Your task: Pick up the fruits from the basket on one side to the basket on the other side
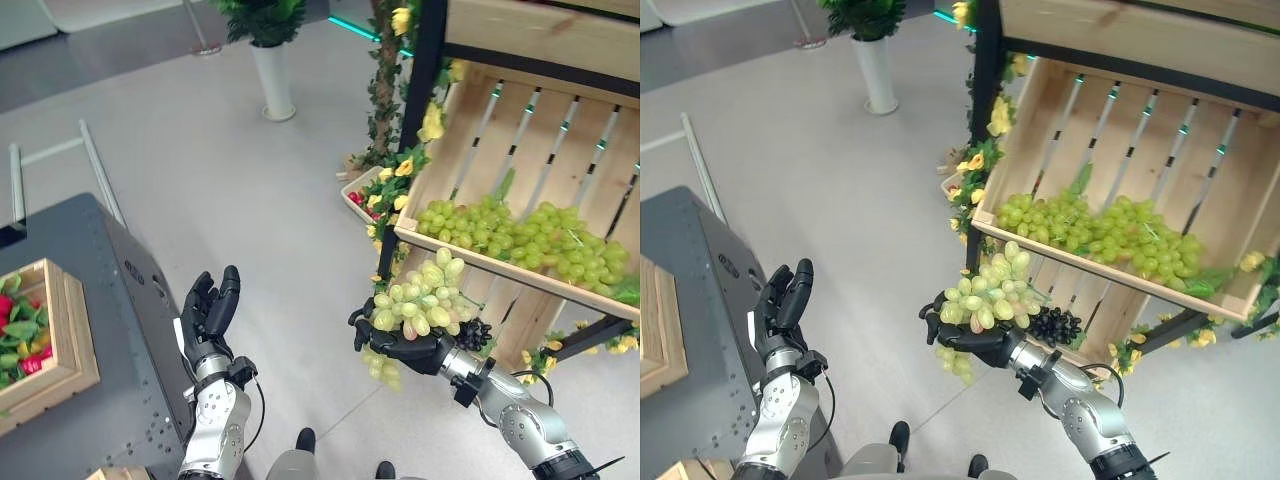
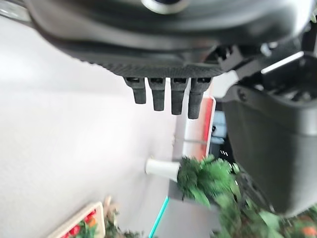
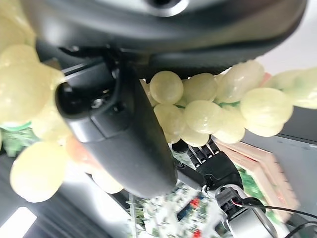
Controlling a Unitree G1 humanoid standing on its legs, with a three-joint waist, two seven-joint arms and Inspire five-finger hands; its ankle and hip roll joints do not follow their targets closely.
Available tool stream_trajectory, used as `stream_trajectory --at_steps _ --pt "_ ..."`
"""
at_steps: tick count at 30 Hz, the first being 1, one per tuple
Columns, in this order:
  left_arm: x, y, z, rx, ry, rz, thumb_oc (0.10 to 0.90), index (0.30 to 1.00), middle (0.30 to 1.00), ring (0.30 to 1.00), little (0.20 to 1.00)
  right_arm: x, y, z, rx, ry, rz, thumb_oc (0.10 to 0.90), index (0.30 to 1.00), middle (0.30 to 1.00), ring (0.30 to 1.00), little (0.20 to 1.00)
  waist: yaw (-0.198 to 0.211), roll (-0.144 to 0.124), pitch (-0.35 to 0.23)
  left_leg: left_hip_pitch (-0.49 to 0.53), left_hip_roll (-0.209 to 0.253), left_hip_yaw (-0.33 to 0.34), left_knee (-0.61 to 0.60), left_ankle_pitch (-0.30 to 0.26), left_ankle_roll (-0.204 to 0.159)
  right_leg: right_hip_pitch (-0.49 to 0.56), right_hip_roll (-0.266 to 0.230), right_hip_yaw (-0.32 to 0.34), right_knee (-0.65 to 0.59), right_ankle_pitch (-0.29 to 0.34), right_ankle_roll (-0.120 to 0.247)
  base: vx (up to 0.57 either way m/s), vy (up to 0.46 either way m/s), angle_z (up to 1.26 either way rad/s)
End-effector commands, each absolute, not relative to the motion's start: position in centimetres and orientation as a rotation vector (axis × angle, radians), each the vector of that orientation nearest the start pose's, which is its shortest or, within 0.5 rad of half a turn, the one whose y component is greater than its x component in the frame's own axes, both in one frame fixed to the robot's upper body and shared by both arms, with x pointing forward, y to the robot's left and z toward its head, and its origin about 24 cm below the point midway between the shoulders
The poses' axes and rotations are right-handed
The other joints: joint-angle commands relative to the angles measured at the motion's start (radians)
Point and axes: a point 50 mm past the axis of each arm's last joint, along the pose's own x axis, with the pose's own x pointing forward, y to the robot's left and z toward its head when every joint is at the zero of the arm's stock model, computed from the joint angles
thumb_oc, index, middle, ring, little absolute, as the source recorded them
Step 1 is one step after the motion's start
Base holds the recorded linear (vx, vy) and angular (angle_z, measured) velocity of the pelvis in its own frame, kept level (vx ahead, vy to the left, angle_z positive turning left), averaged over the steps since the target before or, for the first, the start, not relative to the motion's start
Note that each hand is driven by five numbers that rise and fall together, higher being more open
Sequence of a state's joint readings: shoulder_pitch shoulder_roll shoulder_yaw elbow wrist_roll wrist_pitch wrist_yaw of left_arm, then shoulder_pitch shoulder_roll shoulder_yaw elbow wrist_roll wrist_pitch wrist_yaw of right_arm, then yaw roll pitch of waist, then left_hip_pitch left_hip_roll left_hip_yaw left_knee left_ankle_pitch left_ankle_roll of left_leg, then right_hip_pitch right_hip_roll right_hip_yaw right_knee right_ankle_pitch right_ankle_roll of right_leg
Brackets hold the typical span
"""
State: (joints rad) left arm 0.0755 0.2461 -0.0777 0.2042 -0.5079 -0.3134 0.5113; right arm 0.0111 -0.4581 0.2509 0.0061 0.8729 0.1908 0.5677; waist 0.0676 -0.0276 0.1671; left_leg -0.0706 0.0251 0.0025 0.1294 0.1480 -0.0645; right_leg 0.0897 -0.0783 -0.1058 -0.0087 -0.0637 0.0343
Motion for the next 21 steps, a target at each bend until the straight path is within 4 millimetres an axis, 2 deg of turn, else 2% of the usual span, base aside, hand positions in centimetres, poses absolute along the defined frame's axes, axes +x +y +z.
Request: stream_trajectory --at_steps 1,2,3,5,7,8,9,10,11,12,14,17,18,21 --pt "24.2 23.9 6.4 -0.198 -0.293 0.504 0.8 0.9 0.9 0.9 0.9 24.1 -14.1 8.0 0.57 -0.103 0.858 0.4 0.3 0.3 0.3 0.3 -0.035 -0.029 -0.058 0.114 -0.083 0.001 0.009 -0.255 0.095 0.015 0.033 -0.022 -0.079 0.089 -0.016 -0.03 0.236 -0.28" --pt "24.3 23.9 6.4 -0.194 -0.293 0.502 0.8 0.9 0.9 0.9 0.9 24.0 -14.1 7.9 0.571 -0.105 0.855 0.4 0.3 0.3 0.3 0.3 -0.039 -0.024 -0.059 0.13 -0.082 -0.002 -0.026 -0.253 0.097 0.012 0.034 -0.02 -0.079 0.089 -0.012 -0.06 0.288 -0.19" --pt "24.5 23.7 6.6 -0.187 -0.289 0.484 0.8 0.9 0.9 0.9 0.9 23.7 -14.2 7.9 0.571 -0.111 0.836 0.4 0.3 0.3 0.3 0.3 -0.053 -0.011 -0.064 0.158 -0.086 -0.019 -0.116 -0.238 0.103 -0.003 0.034 -0.012 -0.079 0.096 0.004 -0.09 0.276 0.02" --pt "24.6 23.4 6.7 -0.15 -0.295 0.47 0.8 0.9 0.9 0.9 0.9 23.4 -14.5 8.2 0.581 -0.122 0.822 0.4 0.3 0.3 0.3 0.3 -0.063 -0.003 -0.065 0.167 -0.093 -0.051 -0.153 -0.228 0.11 -0.03 0.036 0.013 -0.069 0.103 0.014 -0.09 0.211 0.06" --pt "24.6 23.3 6.5 -0.112 -0.286 0.465 0.8 0.9 0.9 0.9 0.9 23.2 -14.2 8.5 0.611 -0.146 0.809 0.4 0.3 0.3 0.3 0.3 -0.068 0.006 -0.064 0.18 -0.091 -0.056 -0.198 -0.212 0.118 -0.054 0.029 0.011 -0.042 0.104 0.027 -0.15 0.117 -0.26" --pt "24.6 23.5 6.5 -0.105 -0.285 0.472 0.8 0.9 0.9 0.9 0.9 23.2 -14.0 8.6 0.614 -0.152 0.815 0.4 0.3 0.3 0.3 0.3 -0.065 0.008 -0.063 0.183 -0.09 -0.05 -0.205 -0.209 0.119 -0.057 0.021 -0.009 -0.032 0.102 0.031 -0.2 0.098 -0.28" --pt "24.6 24.0 6.5 -0.095 -0.287 0.495 0.8 0.9 0.9 0.9 0.9 23.2 -13.5 8.7 0.624 -0.16 0.839 0.4 0.3 0.3 0.3 0.3 -0.054 0.013 -0.061 0.189 -0.086 -0.033 -0.212 -0.205 0.123 -0.065 -0.003 -0.058 0.008 0.104 0.04 -0.09 0.027 -0.14" --pt "24.6 24.0 6.5 -0.095 -0.287 0.495 0.8 0.9 0.9 0.9 0.9 23.2 -13.5 8.7 0.624 -0.161 0.839 0.4 0.3 0.3 0.3 0.3 -0.054 0.013 -0.061 0.19 -0.086 -0.033 -0.212 -0.205 0.123 -0.067 -0.003 -0.058 0.011 0.102 0.04 -0.17 0.013 -0.23" --pt "24.3 25.0 6.6 -0.102 -0.293 0.526 0.8 0.9 0.9 0.9 0.9 23.3 -12.8 8.9 0.628 -0.167 0.867 0.4 0.3 0.3 0.3 0.3 -0.039 0.024 -0.057 0.19 -0.077 -0.013 -0.21 -0.198 0.128 -0.08 -0.034 -0.104 0.091 0.1 0.039 -0.16 -0.019 -0.43" --pt "24.3 25.3 6.8 -0.103 -0.302 0.533 0.8 0.9 0.9 0.9 0.9 23.4 -12.4 9.0 0.624 -0.172 0.877 0.4 0.3 0.3 0.3 0.3 -0.031 0.029 -0.056 0.184 -0.075 -0.011 -0.202 -0.194 0.135 -0.084 -0.044 -0.109 0.131 0.087 0.032 -0.2 -0.058 -0.51" --pt "24.3 25.5 6.8 -0.104 -0.309 0.539 0.8 0.9 0.9 0.9 0.9 23.7 -12.1 9.0 0.607 -0.18 0.886 0.4 0.3 0.3 0.3 0.3 -0.015 0.023 -0.059 0.17 -0.073 -0.006 -0.188 -0.195 0.137 -0.058 -0.044 -0.122 0.087 0.067 0.023 -0.13 -0.151 -0.3" --pt "24.9 25.0 6.4 -0.129 -0.282 0.548 0.8 0.9 0.9 0.9 0.9 24.6 -11.7 9.8 0.593 -0.185 0.892 0.4 0.3 0.3 0.3 0.3 0.002 0.0 -0.066 0.169 -0.056 0.008 -0.199 -0.189 0.115 -0.002 -0.022 -0.119 -0.035 0.082 0.027 -0.09 -0.209 -0.1" --pt "24.9 24.9 6.4 -0.132 -0.279 0.545 0.8 0.9 0.9 0.9 0.9 24.8 -11.8 9.9 0.592 -0.186 0.887 0.4 0.3 0.3 0.3 0.3 0.002 -0.002 -0.067 0.171 -0.054 0.007 -0.202 -0.188 0.113 0.004 -0.018 -0.115 -0.04 0.08 0.026 -0.02 -0.161 -0.08" --pt "24.6 24.6 5.9 -0.134 -0.248 0.516 0.8 0.9 0.9 0.9 0.9 24.9 -13.1 11.0 0.577 -0.225 0.857 0.4 0.3 0.3 0.3 0.3 -0.001 -0.015 -0.076 0.185 -0.04 0.011 -0.215 -0.182 0.1 0.038 -0.003 -0.108 -0.069 0.073 0.014 0.0 -0.117 -0.05"
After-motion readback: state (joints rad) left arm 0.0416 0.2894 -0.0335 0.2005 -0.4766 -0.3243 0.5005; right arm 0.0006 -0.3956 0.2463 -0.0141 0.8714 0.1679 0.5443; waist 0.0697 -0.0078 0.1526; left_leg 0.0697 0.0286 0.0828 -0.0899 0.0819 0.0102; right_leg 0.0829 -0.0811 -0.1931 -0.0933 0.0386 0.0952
